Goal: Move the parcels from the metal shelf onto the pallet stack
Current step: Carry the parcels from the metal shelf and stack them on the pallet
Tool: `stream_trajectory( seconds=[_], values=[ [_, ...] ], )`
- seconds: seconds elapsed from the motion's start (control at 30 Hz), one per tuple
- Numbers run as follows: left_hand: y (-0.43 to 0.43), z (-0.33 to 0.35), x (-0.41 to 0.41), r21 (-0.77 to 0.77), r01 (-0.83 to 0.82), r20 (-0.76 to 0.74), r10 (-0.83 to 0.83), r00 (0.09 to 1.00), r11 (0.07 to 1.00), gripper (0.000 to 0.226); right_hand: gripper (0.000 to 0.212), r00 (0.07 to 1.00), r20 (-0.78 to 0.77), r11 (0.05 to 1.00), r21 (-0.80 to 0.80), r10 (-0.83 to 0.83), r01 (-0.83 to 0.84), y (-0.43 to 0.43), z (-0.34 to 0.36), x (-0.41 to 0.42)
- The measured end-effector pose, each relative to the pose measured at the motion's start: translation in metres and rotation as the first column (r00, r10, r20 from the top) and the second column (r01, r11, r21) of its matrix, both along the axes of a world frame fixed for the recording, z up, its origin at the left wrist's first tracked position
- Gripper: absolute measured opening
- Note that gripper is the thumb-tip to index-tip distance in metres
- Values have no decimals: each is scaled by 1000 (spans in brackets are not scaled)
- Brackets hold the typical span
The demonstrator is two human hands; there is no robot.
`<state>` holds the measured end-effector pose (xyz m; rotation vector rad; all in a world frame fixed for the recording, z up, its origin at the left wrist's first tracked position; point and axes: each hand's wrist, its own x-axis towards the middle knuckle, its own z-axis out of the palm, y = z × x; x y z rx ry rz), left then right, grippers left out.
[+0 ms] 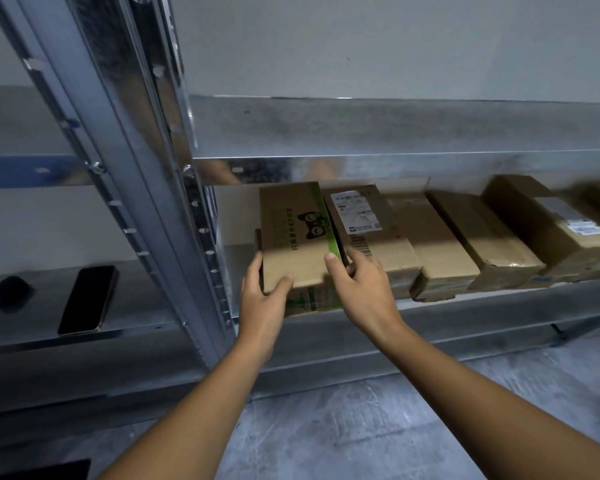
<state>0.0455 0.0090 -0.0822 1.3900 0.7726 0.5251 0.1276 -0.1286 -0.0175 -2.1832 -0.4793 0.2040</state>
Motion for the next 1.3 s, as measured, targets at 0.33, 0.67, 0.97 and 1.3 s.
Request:
stream_trajectory(
  seconds=[0.33,0.67,0.97,1.3],
  values=[
    [-39,26,-57,43,10,66,-13,998,999,59,37,998,-47,994,99,-31,36,-30,-2,-35],
    [-96,9,-94,-12,-22,152,24,988,1000,63,71,975,-57,973,93,217,-211,-89,-23,-45],
    [-178,9,-140,56,-354,142,344,928,933,83,68,823,1,812,168,567,-560,-112,-27,-57],
    [-162,14,-322,56,-682,125,673,729,729,68,62,516,21,500,211,857,-840,-25,-25,-223]
  ],
)
